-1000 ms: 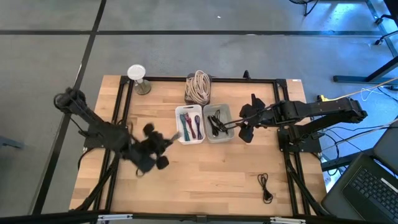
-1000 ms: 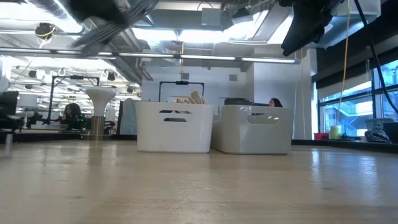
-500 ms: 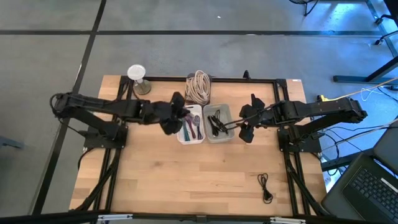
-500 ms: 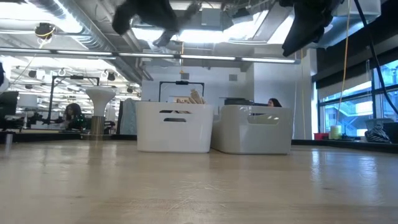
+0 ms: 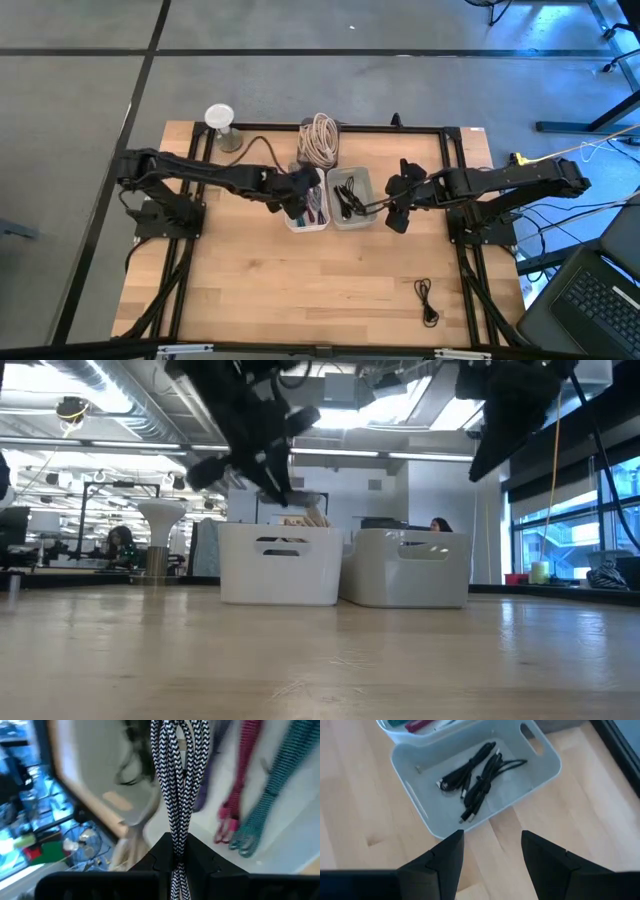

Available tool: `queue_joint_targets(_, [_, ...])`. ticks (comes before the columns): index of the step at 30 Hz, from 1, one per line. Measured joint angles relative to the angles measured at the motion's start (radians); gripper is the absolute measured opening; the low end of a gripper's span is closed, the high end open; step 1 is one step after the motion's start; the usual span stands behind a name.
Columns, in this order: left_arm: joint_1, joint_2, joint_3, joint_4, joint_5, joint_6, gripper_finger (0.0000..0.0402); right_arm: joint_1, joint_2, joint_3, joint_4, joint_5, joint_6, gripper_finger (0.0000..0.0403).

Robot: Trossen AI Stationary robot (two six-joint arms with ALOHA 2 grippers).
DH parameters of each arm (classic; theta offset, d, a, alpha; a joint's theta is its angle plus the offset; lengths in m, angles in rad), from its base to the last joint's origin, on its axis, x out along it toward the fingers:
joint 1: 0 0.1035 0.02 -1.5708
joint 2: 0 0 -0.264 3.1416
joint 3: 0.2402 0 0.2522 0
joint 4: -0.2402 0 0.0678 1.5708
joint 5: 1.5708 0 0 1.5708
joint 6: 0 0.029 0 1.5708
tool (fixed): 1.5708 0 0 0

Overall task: Pick & Place USB Port
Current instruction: Put the white and black charger cable into the white bin

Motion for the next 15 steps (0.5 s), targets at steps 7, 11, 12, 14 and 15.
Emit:
queue_joint_targets(7, [0.01,0.084,0.0,-0.038,0.058,0.022,0.002,0.0,0.0,-0.054,0.034,0.002,0.022,0.02])
queue_joint_targets(11, [0.028,0.128,0.0,-0.039,0.117,0.007,0.002,-0.001,0.0,-0.055,0.056,0.002,0.018,0.02])
queue_joint_targets(12, [0.033,0.138,0.0,-0.041,0.131,0.005,0.002,-0.001,0.0,-0.055,0.064,0.002,0.014,0.02])
queue_joint_targets(14, [0.041,0.155,0.0,-0.036,0.16,-0.003,0.002,-0.001,0.0,-0.055,0.074,0.002,0.001,0.02])
queue_joint_targets(15, [0.046,0.163,0.0,-0.038,0.177,-0.008,0.002,-0.001,0.0,-0.055,0.078,0.001,-0.003,0.02])
